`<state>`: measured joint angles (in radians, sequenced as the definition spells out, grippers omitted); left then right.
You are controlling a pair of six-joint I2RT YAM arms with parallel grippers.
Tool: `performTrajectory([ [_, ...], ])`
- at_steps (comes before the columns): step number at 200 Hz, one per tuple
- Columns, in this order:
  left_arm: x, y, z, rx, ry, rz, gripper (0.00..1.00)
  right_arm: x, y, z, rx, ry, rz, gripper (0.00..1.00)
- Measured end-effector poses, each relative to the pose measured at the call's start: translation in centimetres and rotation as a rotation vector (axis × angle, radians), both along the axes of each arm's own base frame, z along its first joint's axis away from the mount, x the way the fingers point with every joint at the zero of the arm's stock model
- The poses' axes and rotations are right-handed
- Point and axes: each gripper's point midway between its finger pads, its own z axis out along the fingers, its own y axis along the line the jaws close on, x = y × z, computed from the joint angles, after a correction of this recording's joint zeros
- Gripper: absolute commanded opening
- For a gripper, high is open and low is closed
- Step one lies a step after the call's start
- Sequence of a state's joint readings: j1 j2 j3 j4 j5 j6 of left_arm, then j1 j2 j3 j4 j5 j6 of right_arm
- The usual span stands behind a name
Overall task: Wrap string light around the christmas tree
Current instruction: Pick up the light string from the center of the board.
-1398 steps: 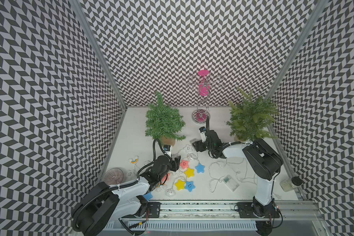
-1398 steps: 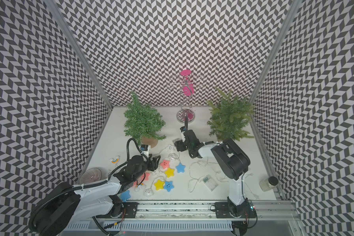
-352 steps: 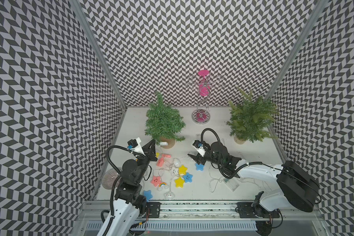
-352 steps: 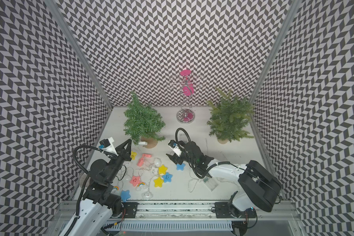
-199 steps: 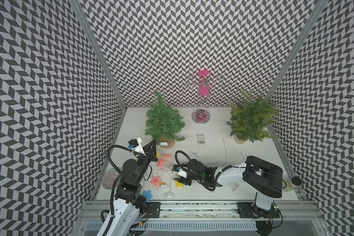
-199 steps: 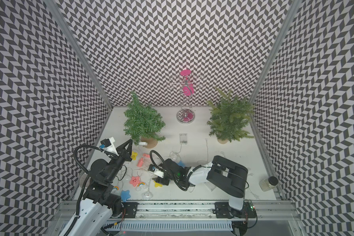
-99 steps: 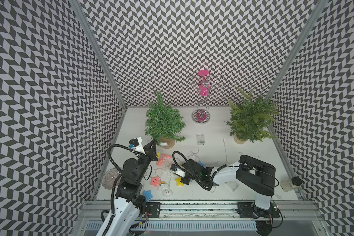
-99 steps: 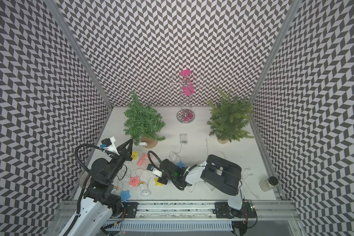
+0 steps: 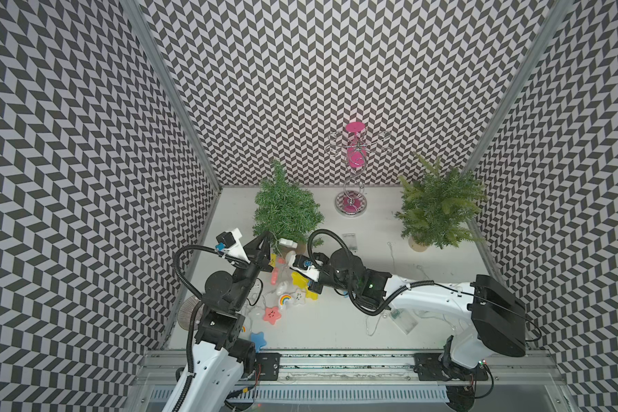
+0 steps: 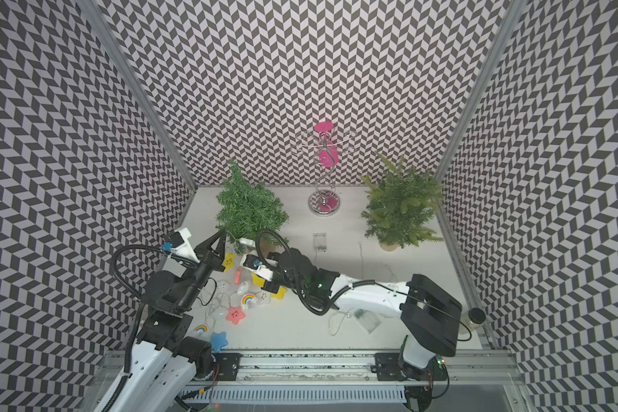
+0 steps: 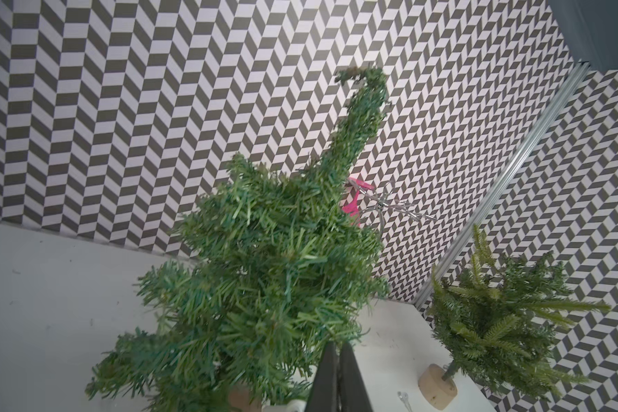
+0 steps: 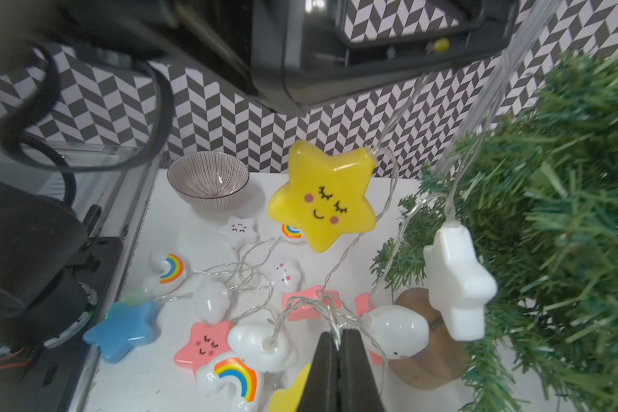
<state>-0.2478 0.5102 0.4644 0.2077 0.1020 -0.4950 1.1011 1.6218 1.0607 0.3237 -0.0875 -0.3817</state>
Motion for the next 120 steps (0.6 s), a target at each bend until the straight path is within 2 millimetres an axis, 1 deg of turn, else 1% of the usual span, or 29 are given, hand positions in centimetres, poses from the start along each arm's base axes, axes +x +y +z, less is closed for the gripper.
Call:
performTrajectory([
  [21, 0.2, -0.2, 1.0, 0.001, -0.012, -0.009, 0.00, 0.6, 0.1, 1.3, 0.007, -0.026, -0.003, 0.00],
  [44, 0.1, -0.2, 2.0, 0.000, -0.026, -0.009, 0.00, 1.0, 0.0, 1.7, -0.004, -0.042, 0.001, 0.00],
  [57, -0.2, -0.1, 3.1, -0.003, -0.048, -0.010, 0.00, 1.3, -0.2, 1.8, -0.011, -0.051, 0.002, 0.00],
  [79, -1.2, 0.0, 6.1, -0.016, -0.110, -0.014, 0.00, 1.9, -0.6, 2.8, -0.002, -0.063, 0.016, 0.00],
  [102, -2.4, 0.2, 9.6, -0.018, -0.188, -0.017, 0.00, 2.3, -0.9, 4.9, 0.032, -0.093, 0.041, 0.00],
  [120, -2.7, 0.4, 11.5, -0.017, -0.220, -0.009, 0.00, 2.4, -1.2, 6.9, 0.061, -0.129, 0.053, 0.00],
])
